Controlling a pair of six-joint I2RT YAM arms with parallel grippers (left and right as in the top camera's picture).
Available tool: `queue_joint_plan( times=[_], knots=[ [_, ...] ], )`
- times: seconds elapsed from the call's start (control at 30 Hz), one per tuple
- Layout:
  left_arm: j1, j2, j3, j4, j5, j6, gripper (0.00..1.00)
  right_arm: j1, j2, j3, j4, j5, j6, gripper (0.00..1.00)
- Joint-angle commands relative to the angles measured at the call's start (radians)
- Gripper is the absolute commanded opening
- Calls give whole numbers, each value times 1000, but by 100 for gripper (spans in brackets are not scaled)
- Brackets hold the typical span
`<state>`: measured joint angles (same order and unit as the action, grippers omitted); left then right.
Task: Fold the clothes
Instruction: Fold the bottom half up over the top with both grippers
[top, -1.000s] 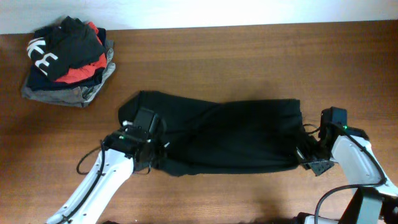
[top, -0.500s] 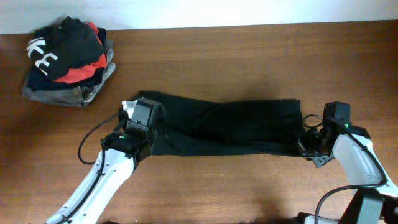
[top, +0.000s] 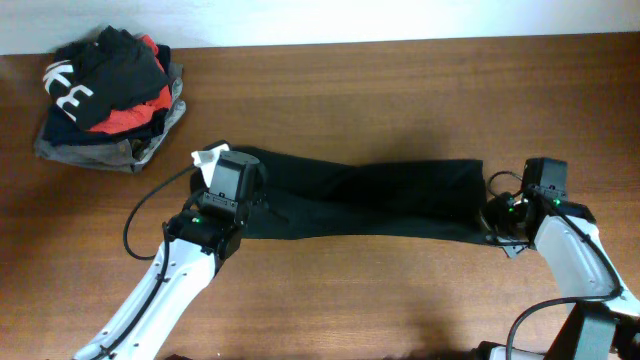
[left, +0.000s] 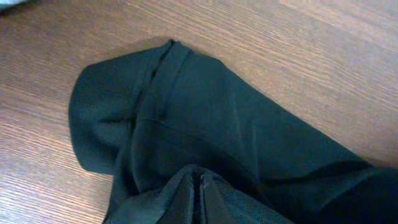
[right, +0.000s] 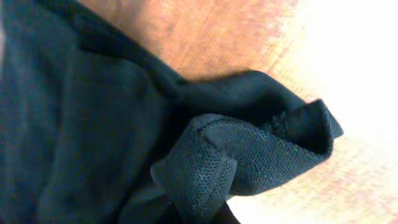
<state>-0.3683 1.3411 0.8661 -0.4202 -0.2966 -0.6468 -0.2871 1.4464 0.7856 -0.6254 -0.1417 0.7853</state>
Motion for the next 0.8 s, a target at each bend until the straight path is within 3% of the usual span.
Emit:
queue_joint_plan(
  times=[0.0,0.3,0.67,0.73,0.77],
  knots=[
    [-2,29,14,14,-48,16,1,6,-21,20,27,-40,5,4],
    [-2,150,14,84,-75,16,1,7,-16,19,92,-48,5,5],
    [-2,165,14,114,-114,16,1,105,58,19,255,-55,5,13],
    [-2,165,14,114,-120,17,2,110,64,19,272,-44,5,27],
    [-2,165,14,114,-120,21,6,110,66,19,274,-33,5,46]
  ],
)
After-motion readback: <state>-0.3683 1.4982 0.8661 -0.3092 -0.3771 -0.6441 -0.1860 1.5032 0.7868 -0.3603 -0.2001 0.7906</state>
